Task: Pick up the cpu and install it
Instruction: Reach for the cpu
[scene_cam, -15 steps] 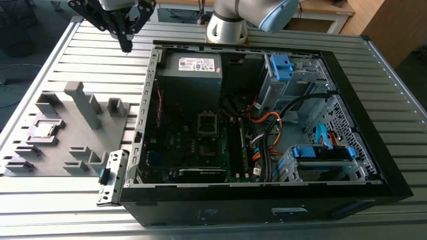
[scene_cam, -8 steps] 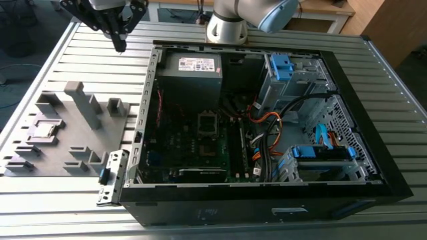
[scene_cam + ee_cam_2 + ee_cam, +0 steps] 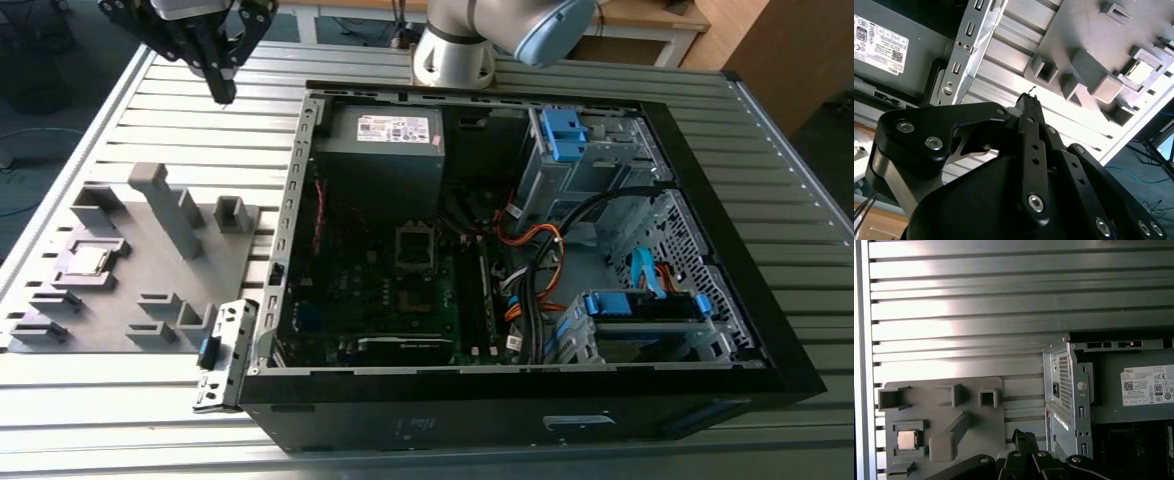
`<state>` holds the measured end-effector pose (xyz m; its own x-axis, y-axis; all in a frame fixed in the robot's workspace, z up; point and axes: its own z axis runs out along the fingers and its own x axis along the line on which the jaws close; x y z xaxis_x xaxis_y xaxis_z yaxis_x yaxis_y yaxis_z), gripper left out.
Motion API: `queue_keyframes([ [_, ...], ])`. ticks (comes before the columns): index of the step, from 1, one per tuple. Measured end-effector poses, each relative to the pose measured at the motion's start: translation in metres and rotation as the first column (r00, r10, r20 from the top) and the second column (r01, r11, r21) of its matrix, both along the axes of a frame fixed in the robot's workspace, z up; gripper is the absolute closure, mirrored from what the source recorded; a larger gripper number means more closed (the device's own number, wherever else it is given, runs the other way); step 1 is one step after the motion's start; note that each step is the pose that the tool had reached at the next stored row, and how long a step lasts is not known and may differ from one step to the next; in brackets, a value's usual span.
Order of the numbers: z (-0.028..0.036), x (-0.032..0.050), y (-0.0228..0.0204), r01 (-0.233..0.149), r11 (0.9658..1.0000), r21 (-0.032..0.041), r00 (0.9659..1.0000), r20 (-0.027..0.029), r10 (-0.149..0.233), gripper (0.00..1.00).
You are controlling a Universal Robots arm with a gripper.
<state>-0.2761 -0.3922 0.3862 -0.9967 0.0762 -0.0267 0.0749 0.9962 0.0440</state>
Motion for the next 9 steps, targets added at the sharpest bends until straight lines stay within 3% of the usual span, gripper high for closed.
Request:
queue_keyframes([
  [9, -0.003, -0.0209, 0.0, 0.0, 1.0, 0.0, 1.0, 0.0, 0.0, 0.89],
])
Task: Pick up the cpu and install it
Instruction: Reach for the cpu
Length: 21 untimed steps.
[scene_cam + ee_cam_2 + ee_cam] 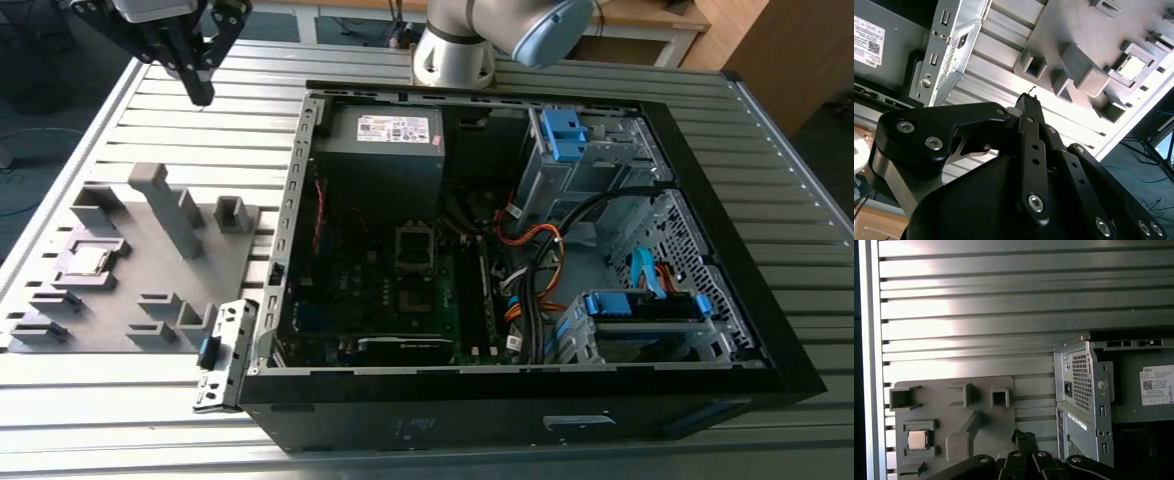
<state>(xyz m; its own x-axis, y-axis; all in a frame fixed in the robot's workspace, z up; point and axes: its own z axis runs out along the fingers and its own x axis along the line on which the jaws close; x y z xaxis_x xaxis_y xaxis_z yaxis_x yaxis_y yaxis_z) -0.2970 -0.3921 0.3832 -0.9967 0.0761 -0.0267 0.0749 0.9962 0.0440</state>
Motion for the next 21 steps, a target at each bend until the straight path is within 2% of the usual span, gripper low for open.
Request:
queue_keyframes([
  [7, -0.0025, -0.0214, 0.0004, 0.0, 1.0, 0.0, 1.0, 0.0, 0.0, 0.89],
  [21, -0.0072, -0.058, 0.0007, 0.0, 1.0, -0.0001, 1.0, 0.0, 0.0, 0.89],
])
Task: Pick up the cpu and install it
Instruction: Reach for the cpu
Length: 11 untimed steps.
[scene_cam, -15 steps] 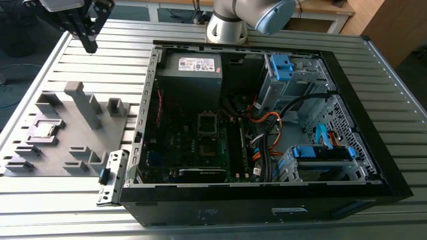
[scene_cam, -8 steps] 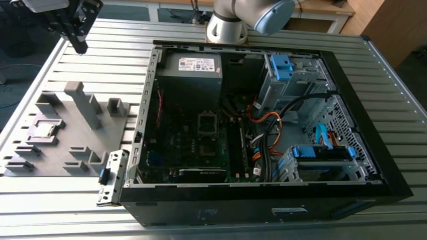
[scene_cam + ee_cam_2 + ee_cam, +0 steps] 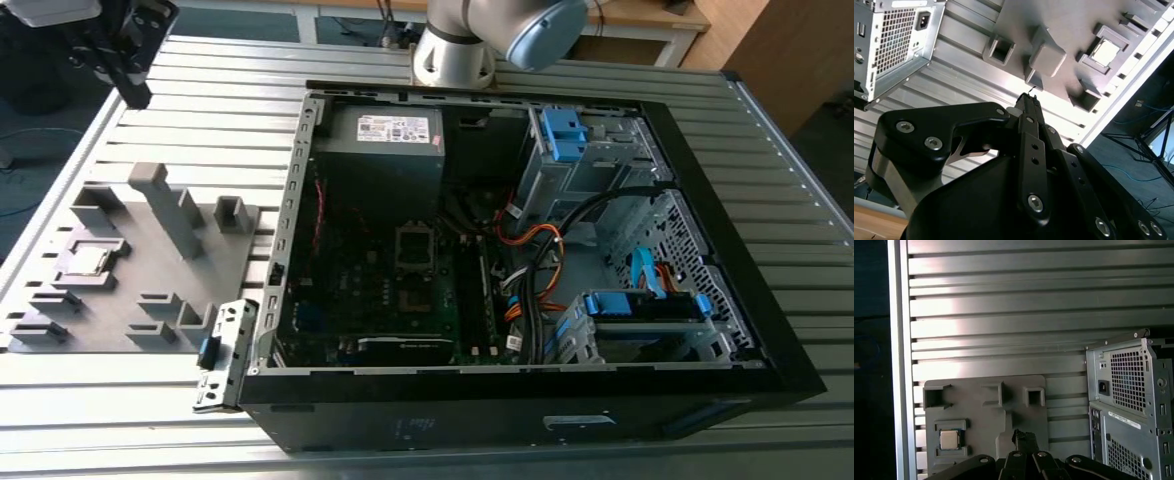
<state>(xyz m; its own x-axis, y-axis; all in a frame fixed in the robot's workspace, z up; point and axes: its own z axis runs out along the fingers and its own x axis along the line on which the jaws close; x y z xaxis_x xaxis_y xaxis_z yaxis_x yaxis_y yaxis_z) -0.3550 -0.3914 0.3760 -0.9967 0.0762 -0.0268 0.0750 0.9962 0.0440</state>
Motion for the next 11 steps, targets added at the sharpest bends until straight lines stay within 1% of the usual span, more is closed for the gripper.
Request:
queue_keyframes([
  [7, -0.0038, -0.0166, 0.0, 0.0, 1.0, -0.0004, 1.0, -0.0001, 0.0, 0.89],
  [11, -0.0073, -0.0249, 0.0, 0.0, 1.0, -0.001, 1.0, -0.0001, 0.0, 0.89],
])
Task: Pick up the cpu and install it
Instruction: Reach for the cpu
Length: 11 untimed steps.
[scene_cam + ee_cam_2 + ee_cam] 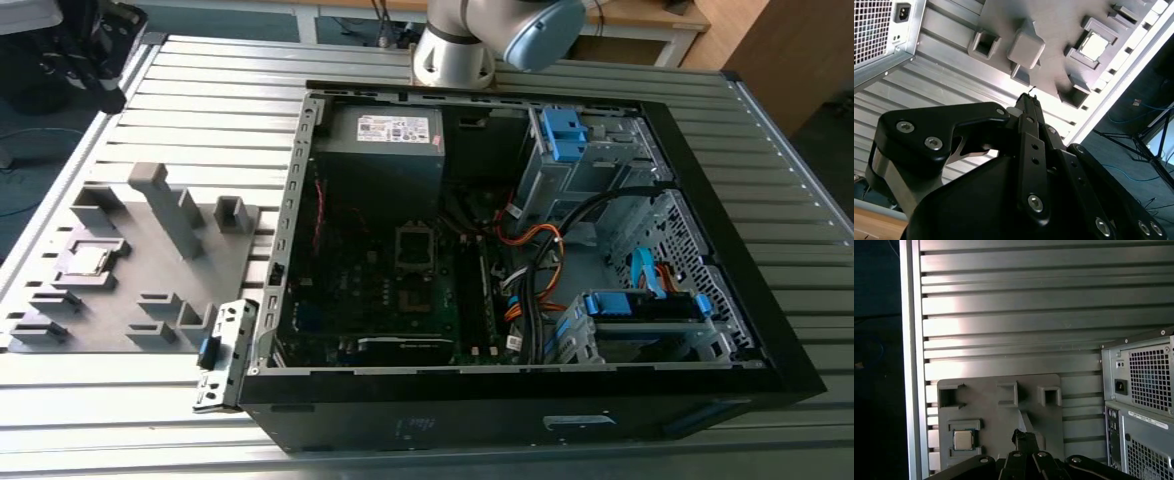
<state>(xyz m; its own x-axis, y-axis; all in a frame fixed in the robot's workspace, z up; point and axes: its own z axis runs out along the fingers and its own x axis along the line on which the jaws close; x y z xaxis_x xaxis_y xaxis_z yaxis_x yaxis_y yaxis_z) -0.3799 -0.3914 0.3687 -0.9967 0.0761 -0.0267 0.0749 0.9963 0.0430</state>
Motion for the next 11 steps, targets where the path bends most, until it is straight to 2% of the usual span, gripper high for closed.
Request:
queue_keyframes([
  [11, -0.0126, -0.0142, -0.0014, 0.0, 1.0, -0.0002, 1.0, -0.002, 0.0, 0.89],
])
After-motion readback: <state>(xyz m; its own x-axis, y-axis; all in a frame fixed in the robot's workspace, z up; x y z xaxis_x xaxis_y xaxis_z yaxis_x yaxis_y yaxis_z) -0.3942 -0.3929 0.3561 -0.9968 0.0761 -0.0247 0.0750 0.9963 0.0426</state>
